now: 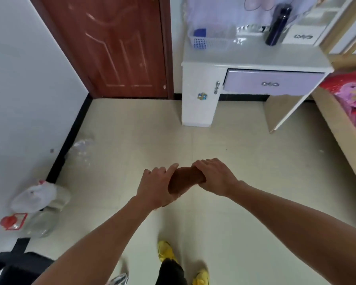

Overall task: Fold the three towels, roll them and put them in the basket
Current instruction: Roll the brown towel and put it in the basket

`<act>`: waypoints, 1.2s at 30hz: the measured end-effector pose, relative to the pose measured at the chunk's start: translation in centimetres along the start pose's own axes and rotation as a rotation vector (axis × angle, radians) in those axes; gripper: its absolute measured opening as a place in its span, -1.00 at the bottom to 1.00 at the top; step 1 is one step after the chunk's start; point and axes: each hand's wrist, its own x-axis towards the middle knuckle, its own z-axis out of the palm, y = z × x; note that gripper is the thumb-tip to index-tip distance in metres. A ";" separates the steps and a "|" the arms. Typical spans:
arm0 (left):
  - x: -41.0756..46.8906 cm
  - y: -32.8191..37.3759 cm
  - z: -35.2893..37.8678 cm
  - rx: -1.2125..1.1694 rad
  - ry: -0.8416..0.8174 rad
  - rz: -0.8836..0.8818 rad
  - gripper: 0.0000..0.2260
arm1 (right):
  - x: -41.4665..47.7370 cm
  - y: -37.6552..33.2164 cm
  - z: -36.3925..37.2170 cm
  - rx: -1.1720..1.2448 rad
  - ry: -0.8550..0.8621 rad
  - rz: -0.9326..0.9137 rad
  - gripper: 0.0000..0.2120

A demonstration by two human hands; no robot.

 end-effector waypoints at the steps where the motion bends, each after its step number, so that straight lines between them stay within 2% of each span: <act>1: 2.1 0.2 -0.7 0.024 0.025 0.012 -0.38 | 1.0 1.2 -1.1 0.006 0.008 0.004 -0.69; 4: 9.0 0.5 -2.7 0.052 0.080 0.077 -0.64 | 4.1 5.2 -4.2 0.012 0.037 0.046 -0.65; 9: 22.9 -0.6 -6.5 -0.017 0.105 0.185 -0.79 | 12.1 13.5 -8.9 0.044 0.108 0.160 -0.60; 16: 37.0 -1.9 -11.7 -0.192 -0.006 0.245 -0.68 | 21.4 21.1 -15.2 0.078 0.149 0.252 -0.61; 24: 52.7 -0.4 -15.9 -0.235 -0.062 0.283 -0.63 | 30.7 32.5 -20.6 0.167 0.186 0.329 -0.57; 28: 61.0 0.2 -16.7 -0.312 -0.058 0.235 -0.55 | 36.4 39.6 -22.6 0.254 0.175 0.366 -0.55; 33: 70.8 1.3 -18.0 -0.530 -0.028 0.090 -0.45 | 44.9 48.4 -26.8 0.376 0.170 0.377 -0.54; 36: 75.6 1.6 -19.1 -0.666 0.058 -0.032 -0.43 | 50.1 52.4 -29.8 0.494 0.199 0.399 -0.57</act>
